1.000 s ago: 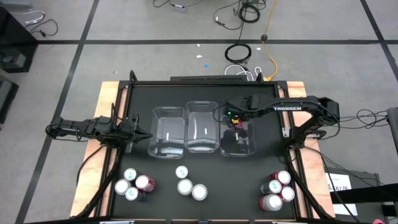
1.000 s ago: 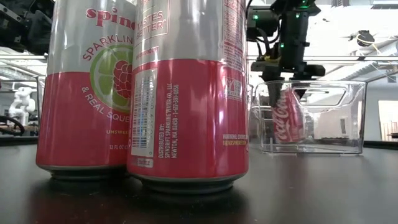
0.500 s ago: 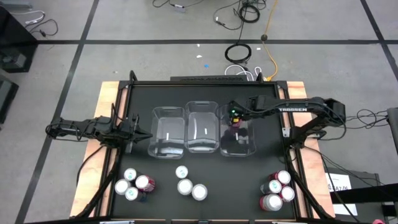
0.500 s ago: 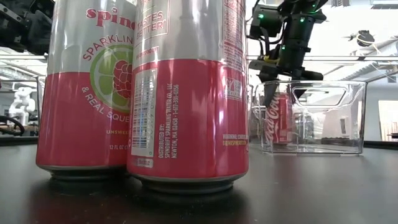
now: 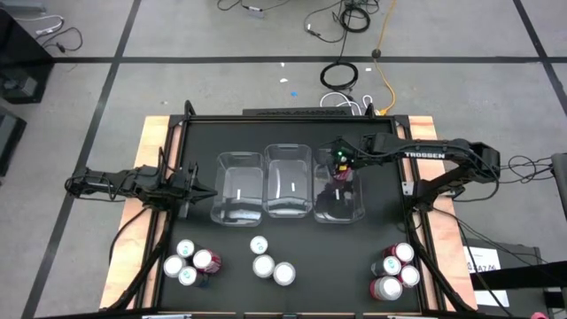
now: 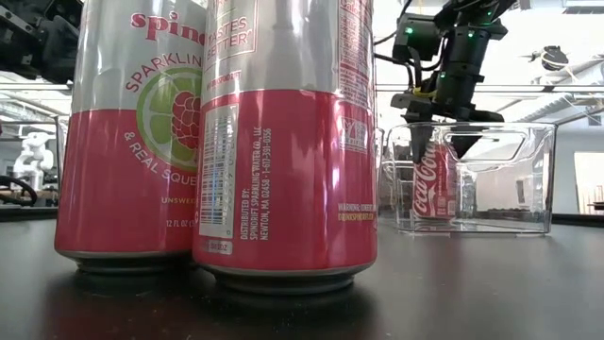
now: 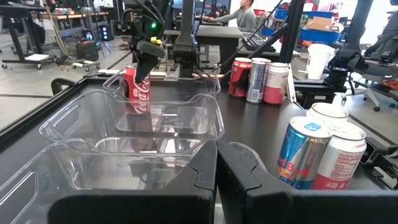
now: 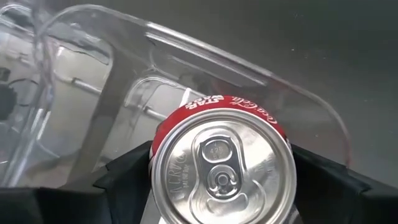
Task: Sort soda cans
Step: Put the bottom center red soda can into the right transparent bin, then put the bottom left blue soda can into the left transparent bin
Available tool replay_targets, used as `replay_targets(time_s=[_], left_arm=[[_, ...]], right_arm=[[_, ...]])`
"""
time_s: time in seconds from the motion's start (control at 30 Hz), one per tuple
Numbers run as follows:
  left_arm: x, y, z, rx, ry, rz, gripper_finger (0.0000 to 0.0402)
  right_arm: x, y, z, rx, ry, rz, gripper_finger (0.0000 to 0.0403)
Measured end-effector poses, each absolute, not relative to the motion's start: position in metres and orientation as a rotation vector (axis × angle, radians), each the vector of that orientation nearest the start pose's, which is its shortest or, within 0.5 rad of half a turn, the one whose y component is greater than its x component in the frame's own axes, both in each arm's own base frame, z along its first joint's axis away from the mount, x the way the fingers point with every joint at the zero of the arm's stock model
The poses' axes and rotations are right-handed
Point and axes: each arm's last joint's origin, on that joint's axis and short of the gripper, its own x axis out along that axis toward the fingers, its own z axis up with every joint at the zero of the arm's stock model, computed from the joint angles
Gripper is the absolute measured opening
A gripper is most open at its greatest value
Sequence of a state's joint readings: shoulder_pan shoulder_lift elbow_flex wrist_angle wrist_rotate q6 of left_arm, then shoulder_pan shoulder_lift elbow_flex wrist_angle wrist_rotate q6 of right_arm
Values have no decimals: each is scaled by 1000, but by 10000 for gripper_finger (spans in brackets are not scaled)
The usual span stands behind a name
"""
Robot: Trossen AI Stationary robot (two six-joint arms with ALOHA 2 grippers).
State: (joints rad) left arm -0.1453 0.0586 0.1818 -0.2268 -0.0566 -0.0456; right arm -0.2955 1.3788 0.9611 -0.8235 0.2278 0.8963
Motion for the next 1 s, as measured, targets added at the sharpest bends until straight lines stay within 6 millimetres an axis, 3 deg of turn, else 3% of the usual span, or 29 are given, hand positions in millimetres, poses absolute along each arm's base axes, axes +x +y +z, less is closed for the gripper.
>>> replay_targets(time_s=[0.23, 0.53, 1.0], left_arm=[[88, -11, 199, -35, 105, -86, 11], [88, -11, 199, -35, 105, -86, 11], [88, -11, 199, -35, 105, -86, 11]], right_arm=[[237, -78, 228, 819, 969, -957, 350], [239, -78, 232, 823, 975, -923, 353], [235, -73, 285, 830, 1048, -971, 354]])
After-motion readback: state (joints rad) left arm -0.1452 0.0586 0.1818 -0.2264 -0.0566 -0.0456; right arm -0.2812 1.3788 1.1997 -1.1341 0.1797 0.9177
